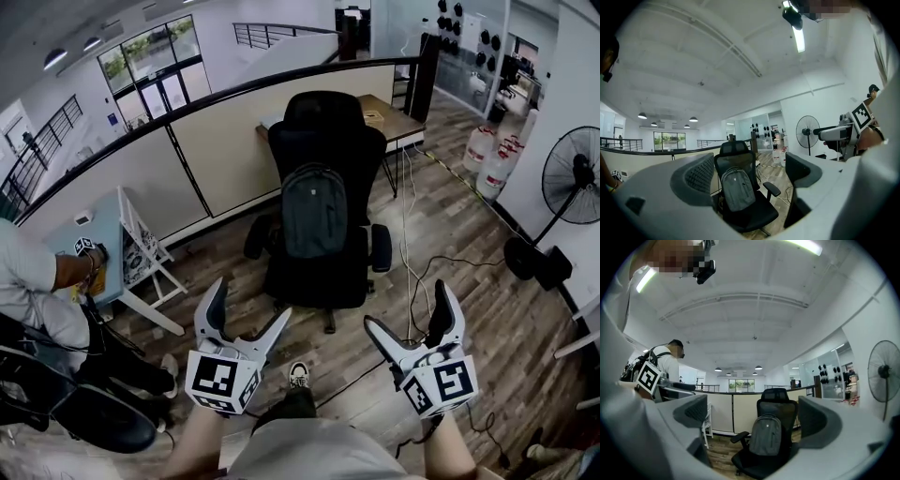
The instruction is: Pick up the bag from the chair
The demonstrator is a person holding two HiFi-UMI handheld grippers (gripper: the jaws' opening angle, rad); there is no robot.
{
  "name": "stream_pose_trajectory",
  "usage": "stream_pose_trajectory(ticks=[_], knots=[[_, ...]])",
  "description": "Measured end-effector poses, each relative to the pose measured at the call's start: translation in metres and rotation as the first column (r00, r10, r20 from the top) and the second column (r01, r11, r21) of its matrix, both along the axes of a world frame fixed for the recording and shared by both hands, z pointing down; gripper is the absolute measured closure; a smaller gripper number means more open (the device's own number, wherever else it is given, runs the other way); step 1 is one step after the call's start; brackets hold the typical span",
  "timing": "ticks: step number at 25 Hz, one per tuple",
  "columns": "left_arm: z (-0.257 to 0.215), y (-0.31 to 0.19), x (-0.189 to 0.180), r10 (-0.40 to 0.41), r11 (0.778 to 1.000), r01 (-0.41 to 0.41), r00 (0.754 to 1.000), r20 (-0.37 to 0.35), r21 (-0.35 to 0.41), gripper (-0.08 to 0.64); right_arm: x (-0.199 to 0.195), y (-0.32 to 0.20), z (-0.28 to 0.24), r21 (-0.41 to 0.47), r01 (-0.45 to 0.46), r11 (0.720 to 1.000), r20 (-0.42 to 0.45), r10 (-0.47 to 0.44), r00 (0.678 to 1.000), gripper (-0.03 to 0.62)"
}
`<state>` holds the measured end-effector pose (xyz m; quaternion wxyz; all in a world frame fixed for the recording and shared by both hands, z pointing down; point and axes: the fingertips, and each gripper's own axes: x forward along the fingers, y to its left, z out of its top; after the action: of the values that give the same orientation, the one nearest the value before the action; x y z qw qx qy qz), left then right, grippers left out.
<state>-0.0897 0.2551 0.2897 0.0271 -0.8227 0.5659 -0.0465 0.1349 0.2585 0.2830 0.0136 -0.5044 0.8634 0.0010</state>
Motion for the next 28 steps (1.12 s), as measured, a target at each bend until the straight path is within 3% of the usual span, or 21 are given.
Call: stream_pose_trajectory(ticks=[15, 28], knots=[[0.006, -0.189, -0.112, 0.024, 1.000, -0.024, 0.999, -0.040, 0.009, 0.106, -0.114, -0.191, 0.004, -0.015, -0.025, 1.000, -0.045, 0.024, 0.999, -0.006], [0.033, -0.283, -0.117, 0.056, 0.998, -0.057, 0.998, -0.032, -0.032, 0.106, -0.110, -0.285, 0.033, -0.072, -0.072, 0.995, -0.038, 0.069, 0.997, -0.005]])
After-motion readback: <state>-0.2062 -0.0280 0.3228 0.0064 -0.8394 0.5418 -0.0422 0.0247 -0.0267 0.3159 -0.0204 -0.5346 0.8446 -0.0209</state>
